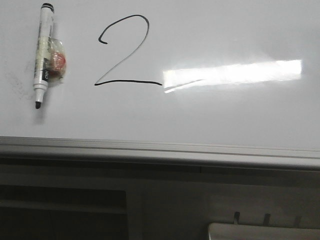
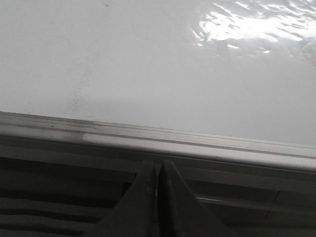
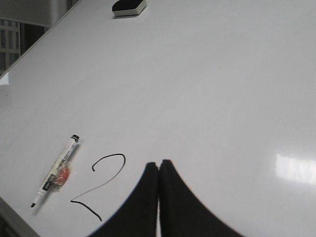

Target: Write number 2 on whiteboard

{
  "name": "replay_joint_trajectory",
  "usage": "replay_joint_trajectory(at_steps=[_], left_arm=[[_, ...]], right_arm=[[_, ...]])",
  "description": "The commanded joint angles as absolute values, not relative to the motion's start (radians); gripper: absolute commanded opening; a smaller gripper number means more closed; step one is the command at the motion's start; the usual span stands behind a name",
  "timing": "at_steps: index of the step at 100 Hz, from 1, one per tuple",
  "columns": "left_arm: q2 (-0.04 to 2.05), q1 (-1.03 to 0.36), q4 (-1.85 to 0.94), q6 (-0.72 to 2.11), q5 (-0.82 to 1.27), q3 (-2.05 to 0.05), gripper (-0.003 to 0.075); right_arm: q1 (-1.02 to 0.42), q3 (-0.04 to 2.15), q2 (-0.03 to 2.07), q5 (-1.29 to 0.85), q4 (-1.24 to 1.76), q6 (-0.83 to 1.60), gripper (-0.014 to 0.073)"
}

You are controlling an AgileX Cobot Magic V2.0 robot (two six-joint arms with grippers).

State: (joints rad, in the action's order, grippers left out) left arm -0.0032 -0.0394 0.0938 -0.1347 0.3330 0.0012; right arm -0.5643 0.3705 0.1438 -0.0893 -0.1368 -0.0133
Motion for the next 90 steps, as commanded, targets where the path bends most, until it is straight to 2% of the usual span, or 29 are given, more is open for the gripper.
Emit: replay_joint_trajectory(at_steps=[1, 36, 61, 80, 90], left_arm=[[-0.032, -0.036, 0.086, -0.138, 0.277, 0.012, -0.0020], [-0.032, -0.036, 0.086, -0.138, 0.277, 0.012, -0.0020], [-0.032, -0.036, 0.086, -0.138, 0.277, 0.012, -0.0020], [-0.032, -0.036, 0.086, -0.138, 0.277, 0.012, -0.0020], [-0.030, -0.036, 0.086, -0.138, 0.277, 0.012, -0.0020]], right_arm=[[-0.517, 0.392, 0.154, 0.000, -0.226, -0.092, -0.0060], [-0.093, 0.382, 0.154, -0.031, -0.226, -0.092, -0.0060], [0.009, 0.341, 0.120, -0.157, -0.226, -0.092, -0.0060], [0.119, 0.142, -0.036, -0.117, -0.178, -0.101, -0.0060], [0.206, 0.047, -0.023, -0.074, -0.064, -0.101, -0.0060]])
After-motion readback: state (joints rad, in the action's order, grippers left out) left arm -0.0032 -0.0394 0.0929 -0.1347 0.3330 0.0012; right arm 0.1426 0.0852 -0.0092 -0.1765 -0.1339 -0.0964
